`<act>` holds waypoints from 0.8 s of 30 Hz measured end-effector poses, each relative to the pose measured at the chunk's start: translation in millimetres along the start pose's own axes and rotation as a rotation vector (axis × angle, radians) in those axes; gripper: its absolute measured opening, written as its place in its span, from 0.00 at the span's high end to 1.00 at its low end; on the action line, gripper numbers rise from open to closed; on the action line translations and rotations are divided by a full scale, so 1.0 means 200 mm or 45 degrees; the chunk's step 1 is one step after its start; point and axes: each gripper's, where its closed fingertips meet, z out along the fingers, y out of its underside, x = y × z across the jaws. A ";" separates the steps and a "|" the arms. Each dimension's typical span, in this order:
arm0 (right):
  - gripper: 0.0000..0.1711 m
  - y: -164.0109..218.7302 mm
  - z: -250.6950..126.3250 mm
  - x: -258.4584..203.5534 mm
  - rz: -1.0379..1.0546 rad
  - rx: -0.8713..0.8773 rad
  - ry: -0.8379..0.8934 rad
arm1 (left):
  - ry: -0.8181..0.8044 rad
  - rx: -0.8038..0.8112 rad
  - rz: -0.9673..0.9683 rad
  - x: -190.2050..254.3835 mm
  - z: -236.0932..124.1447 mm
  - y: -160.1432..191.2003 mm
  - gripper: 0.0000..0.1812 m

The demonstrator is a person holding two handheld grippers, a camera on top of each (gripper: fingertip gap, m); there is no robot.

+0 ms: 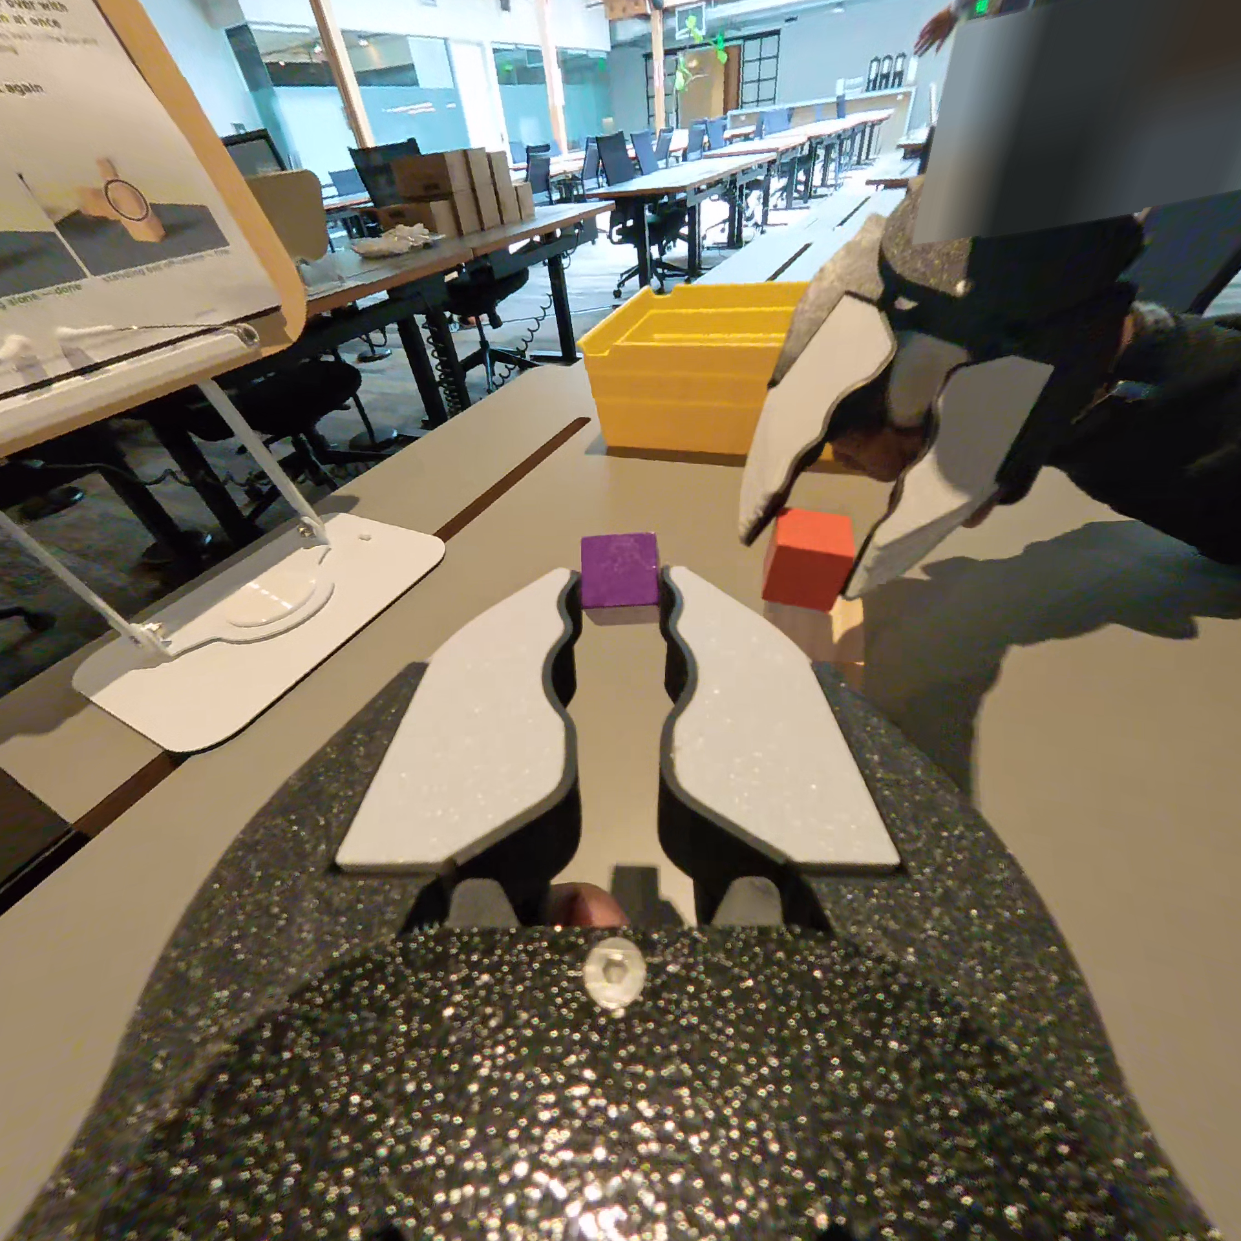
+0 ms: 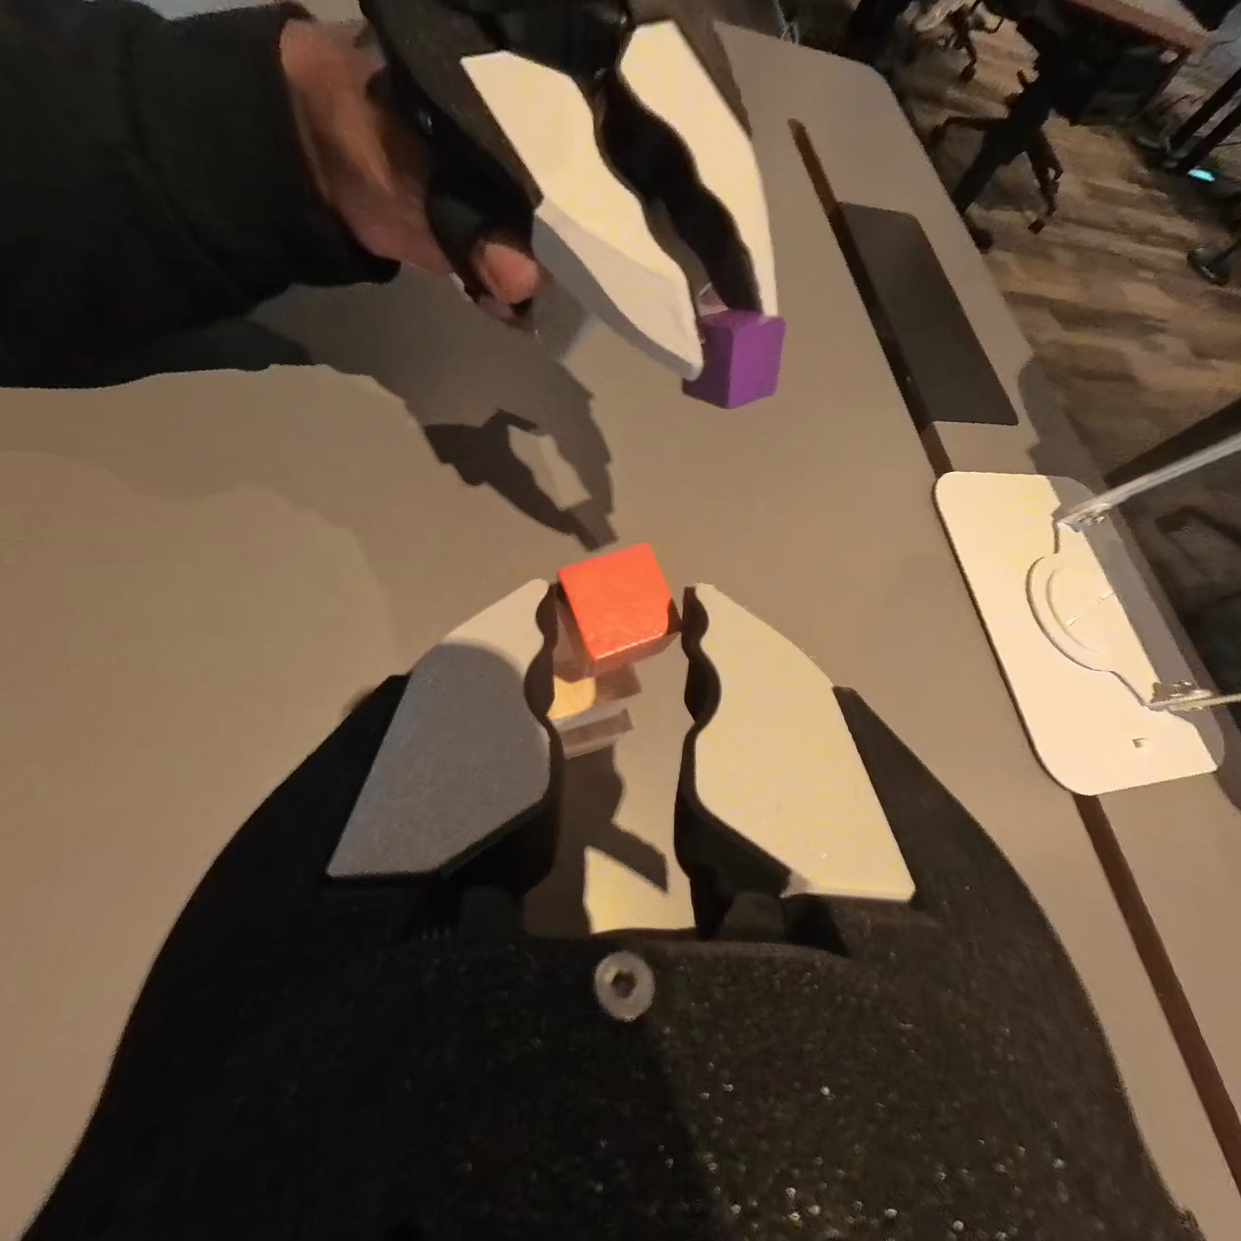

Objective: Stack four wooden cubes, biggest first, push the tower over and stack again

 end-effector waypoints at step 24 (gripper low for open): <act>0.80 0.07 0.05 -0.06 0.038 -0.076 -0.068 | 0.007 -0.098 0.028 0.02 0.03 0.06 0.88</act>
